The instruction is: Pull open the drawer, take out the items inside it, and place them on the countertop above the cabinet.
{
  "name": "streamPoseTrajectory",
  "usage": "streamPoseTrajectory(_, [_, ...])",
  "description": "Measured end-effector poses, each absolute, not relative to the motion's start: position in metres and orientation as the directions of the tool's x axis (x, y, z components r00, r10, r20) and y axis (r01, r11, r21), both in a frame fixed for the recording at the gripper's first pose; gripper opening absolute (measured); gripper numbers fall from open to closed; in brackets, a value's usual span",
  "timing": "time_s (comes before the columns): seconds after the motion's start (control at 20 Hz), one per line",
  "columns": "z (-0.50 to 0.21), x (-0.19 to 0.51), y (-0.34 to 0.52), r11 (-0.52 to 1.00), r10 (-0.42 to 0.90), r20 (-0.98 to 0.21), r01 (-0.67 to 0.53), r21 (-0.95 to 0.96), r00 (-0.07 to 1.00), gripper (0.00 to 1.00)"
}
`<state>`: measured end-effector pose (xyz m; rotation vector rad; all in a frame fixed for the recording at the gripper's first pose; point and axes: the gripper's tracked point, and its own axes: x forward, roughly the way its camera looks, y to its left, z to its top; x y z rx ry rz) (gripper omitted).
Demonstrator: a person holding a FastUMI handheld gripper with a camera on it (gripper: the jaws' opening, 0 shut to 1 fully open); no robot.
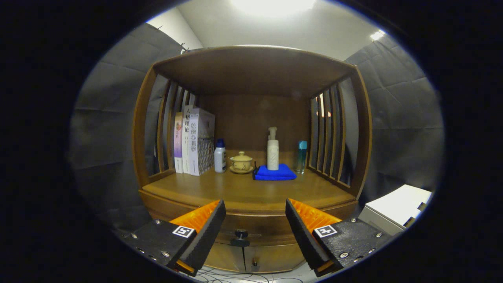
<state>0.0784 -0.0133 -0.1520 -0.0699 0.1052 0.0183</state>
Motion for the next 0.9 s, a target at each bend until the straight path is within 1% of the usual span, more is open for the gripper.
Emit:
streamPoseTrajectory(0.15, [-0.182, 0.085, 0.001, 0.996, 0.042, -0.128, -0.052, -0.073, 0.991, 0.95])
streamPoseTrajectory(0.4, [-0.235, 0.097, 0.001, 0.998, 0.028, -0.185, -0.036, -0.043, 0.982, 0.94])
streamPoseTrajectory(0.55, [-0.262, 0.102, 0.003, 0.999, 0.027, -0.208, -0.033, -0.022, 0.978, 0.92])
streamPoseTrajectory(0.65, [-0.276, 0.105, 0.007, 0.999, 0.031, -0.232, -0.038, -0.026, 0.972, 0.87])
streamPoseTrajectory(0.75, [-0.277, 0.11, 0.009, 0.998, 0.031, -0.224, -0.041, -0.04, 0.974, 0.81])
streamPoseTrajectory(0.9, [-0.28, 0.114, 0.003, 0.998, 0.003, -0.226, -0.016, -0.055, 0.974, 0.66])
